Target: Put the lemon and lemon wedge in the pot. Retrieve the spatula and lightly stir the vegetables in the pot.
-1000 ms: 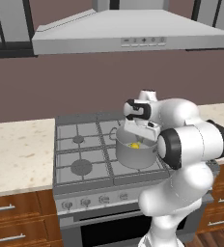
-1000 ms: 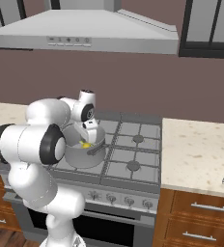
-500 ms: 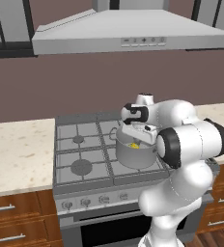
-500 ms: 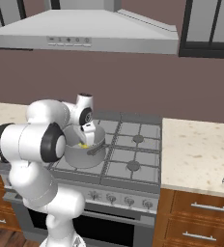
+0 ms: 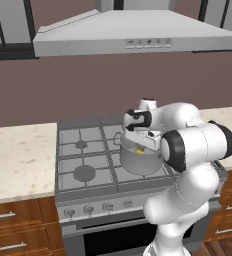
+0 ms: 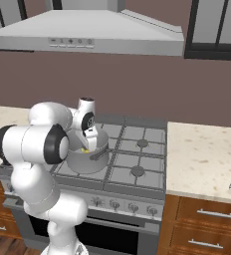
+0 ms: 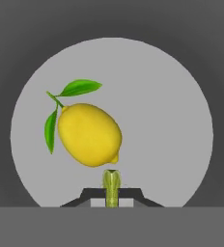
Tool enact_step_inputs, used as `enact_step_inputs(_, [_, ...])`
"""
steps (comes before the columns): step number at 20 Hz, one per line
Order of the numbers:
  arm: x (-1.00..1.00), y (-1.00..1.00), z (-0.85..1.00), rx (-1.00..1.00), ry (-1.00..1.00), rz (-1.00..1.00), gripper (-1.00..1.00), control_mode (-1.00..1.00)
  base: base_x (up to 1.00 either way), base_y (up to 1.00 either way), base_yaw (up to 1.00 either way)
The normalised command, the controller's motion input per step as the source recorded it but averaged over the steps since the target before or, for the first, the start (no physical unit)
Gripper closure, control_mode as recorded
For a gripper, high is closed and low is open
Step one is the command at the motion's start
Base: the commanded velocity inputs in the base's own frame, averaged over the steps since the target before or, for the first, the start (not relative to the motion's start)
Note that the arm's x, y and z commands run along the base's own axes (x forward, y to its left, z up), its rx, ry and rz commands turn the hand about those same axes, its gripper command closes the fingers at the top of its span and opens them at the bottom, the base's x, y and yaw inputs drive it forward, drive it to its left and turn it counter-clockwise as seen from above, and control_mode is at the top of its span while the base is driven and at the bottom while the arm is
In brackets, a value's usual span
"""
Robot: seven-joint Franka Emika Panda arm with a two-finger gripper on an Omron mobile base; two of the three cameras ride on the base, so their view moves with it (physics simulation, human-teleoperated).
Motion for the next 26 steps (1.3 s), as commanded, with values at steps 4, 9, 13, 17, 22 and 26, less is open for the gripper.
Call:
enact_step_inputs(4, [0.01,0.0,0.0,0.0,0.0,0.0,-1.0,-1.0,0.0,0.0,0.0])
enact_step_inputs(9, [-0.05,0.0,0.1,0.0,-0.05,0.0,-1.0,-1.0,0.0,0.0,0.0])
enact_step_inputs(13, [-0.21,0.04,0.58,0.01,-0.05,0.09,-1.0,-1.0,0.0,0.0,0.0])
enact_step_inputs(17, [-0.42,0.01,0.8,0.03,0.0,0.2,-1.0,-1.0,0.0,0.0,0.0])
enact_step_inputs(22, [-0.51,0.0,0.74,0.0,0.0,0.21,-1.0,-1.0,0.0,0.0,0.0])
enact_step_inputs(26, [-0.62,-0.04,0.69,0.0,-0.01,0.19,-1.0,-1.0,0.0,0.0,0.0])
